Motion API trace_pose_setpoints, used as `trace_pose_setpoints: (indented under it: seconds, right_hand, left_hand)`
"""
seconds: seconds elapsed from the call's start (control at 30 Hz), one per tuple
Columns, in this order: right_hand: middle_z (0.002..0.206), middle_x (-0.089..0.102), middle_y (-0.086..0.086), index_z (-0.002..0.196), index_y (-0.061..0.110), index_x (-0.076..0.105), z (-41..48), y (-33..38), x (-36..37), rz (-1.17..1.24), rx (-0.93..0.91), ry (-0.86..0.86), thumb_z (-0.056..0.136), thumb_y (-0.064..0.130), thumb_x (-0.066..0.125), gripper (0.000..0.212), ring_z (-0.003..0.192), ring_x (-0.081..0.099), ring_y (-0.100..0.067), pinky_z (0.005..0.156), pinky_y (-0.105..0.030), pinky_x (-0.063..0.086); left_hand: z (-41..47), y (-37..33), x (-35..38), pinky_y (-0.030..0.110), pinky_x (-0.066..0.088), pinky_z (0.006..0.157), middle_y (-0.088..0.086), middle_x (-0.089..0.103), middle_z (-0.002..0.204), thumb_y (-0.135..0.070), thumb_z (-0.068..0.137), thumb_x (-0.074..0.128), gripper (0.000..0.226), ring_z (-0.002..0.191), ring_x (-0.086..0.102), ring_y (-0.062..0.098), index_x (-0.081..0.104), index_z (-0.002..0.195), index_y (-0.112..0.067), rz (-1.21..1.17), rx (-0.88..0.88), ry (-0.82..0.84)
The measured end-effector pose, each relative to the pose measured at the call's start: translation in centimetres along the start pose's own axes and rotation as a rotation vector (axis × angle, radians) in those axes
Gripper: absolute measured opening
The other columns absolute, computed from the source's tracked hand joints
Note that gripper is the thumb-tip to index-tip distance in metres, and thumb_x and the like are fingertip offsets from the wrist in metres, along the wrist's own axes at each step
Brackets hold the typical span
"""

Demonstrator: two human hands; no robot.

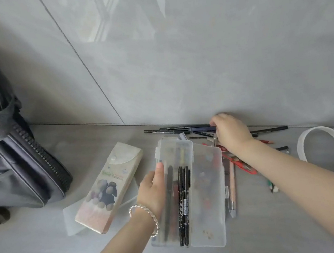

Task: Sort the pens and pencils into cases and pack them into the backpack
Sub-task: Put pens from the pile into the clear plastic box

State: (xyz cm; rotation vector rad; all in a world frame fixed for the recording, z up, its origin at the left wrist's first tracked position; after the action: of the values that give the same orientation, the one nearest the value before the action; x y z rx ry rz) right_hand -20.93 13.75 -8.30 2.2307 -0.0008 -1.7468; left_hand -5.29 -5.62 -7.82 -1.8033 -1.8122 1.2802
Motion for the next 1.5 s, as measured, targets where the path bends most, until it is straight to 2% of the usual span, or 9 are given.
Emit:
trace_pose_setpoints:
  seconds: [0.2, 0.33, 0.43, 0.5, 0.93, 1.13, 1.23, 1.37, 1.5]
  right_hand:
    - [0.120, 0.056, -0.012, 0.119, 0.005, 0.045, 0.8, 0.5, 1.9, -0.409, -0.102, 0.150, 0.085, -0.001, 0.047, 0.035, 0.113, 0.053, -0.029, 0.085, -0.037, 0.045]
    - [0.114, 0.058, -0.016, 0.116, 0.001, 0.050, 0.8, 2.2, 0.3, -0.231, -0.157, 0.010, 0.083, 0.004, 0.052, 0.033, 0.106, 0.055, -0.033, 0.078, -0.041, 0.046]
    - [0.101, 0.059, -0.019, 0.103, 0.000, 0.057, 1.5, 5.9, -0.7, 0.003, -0.242, -0.026, 0.084, 0.004, 0.048, 0.022, 0.092, 0.058, -0.036, 0.068, -0.039, 0.042]
    - [0.093, 0.059, -0.017, 0.089, 0.004, 0.058, 2.7, 8.0, 0.3, 0.078, -0.269, 0.062, 0.086, 0.007, 0.048, 0.011, 0.087, 0.058, -0.034, 0.065, -0.035, 0.039]
    - [0.107, 0.062, -0.015, 0.098, 0.007, 0.058, 4.0, 8.7, 5.1, -0.224, -0.187, 0.191, 0.081, -0.001, 0.054, 0.020, 0.099, 0.060, -0.034, 0.071, -0.032, 0.045]
    - [0.097, 0.061, -0.010, 0.097, 0.010, 0.065, 0.8, 6.9, -1.4, 0.132, -0.164, -0.138, 0.083, 0.015, 0.056, 0.017, 0.089, 0.060, -0.031, 0.068, -0.036, 0.047]
    - [0.093, 0.067, -0.001, 0.092, 0.016, 0.071, -4.0, 8.7, -6.0, 0.239, -0.476, -0.291, 0.079, 0.017, 0.058, 0.019, 0.073, 0.064, -0.023, 0.057, -0.028, 0.050]
    - [0.087, 0.065, 0.007, 0.086, 0.025, 0.069, -11.0, 12.0, -5.4, -0.031, -0.949, -0.141, 0.076, 0.017, 0.055, 0.019, 0.062, 0.060, -0.014, 0.044, -0.021, 0.045]
    - [0.083, 0.063, 0.006, 0.079, 0.023, 0.067, -15.4, 13.6, -2.8, -0.190, -1.169, -0.086, 0.074, 0.007, 0.049, 0.025, 0.059, 0.055, -0.014, 0.039, -0.019, 0.032]
  left_hand:
    - [1.2, -0.1, -2.1, 0.009, 0.031, 0.052, -0.017, 0.046, 0.072, -0.042, 0.097, 0.030, 0.031, 0.069, 0.044, 0.004, 0.049, 0.073, -0.035, -0.026, -0.006, -0.079]
    - [2.0, 0.6, -3.6, 0.017, 0.028, 0.089, -0.001, 0.059, 0.118, -0.047, 0.095, 0.030, 0.047, 0.115, 0.048, 0.018, 0.053, 0.128, -0.022, -0.021, -0.054, -0.111]
    - [2.4, 0.8, -4.1, 0.008, 0.032, 0.081, -0.005, 0.058, 0.097, -0.045, 0.096, 0.030, 0.041, 0.100, 0.044, 0.013, 0.061, 0.110, -0.023, -0.024, -0.086, -0.137]
    - [2.5, 1.0, -4.2, 0.016, 0.029, 0.089, 0.003, 0.060, 0.112, -0.046, 0.095, 0.031, 0.047, 0.112, 0.047, 0.019, 0.059, 0.120, -0.018, -0.013, -0.099, -0.147]
    - [1.7, 2.7, -4.7, 0.029, 0.025, 0.104, 0.005, 0.048, 0.138, -0.050, 0.094, 0.029, 0.055, 0.131, 0.039, 0.024, 0.047, 0.134, -0.017, 0.026, -0.138, -0.109]
    - [0.5, 2.3, -4.6, 0.028, 0.019, 0.111, 0.004, 0.043, 0.144, -0.046, 0.096, 0.029, 0.052, 0.137, 0.033, 0.023, 0.042, 0.138, -0.019, 0.020, -0.095, -0.099]
    - [0.3, 2.4, -4.1, 0.030, 0.024, 0.109, 0.004, 0.045, 0.142, -0.048, 0.095, 0.030, 0.054, 0.134, 0.037, 0.022, 0.044, 0.136, -0.017, -0.009, -0.085, -0.053]
    - [-0.3, 2.1, -2.3, 0.028, 0.031, 0.093, 0.004, 0.055, 0.115, -0.051, 0.094, 0.031, 0.054, 0.105, 0.046, 0.018, 0.053, 0.125, -0.012, -0.030, -0.098, 0.068]
    - [-0.9, 2.4, 0.2, 0.043, 0.039, 0.105, 0.004, 0.065, 0.114, -0.078, 0.070, 0.040, 0.076, 0.109, 0.059, 0.023, 0.061, 0.114, -0.020, -0.059, -0.087, 0.215]
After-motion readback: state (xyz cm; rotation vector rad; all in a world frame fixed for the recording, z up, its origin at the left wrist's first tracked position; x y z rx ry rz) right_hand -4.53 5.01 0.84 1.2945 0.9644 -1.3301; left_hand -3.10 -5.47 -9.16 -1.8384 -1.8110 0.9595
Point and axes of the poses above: each hand's wrist, its own z-axis towards the middle knuckle, its own x-axis out of the palm, y = z × x, the point moved 8 cm from there along z, towards the middle knuckle
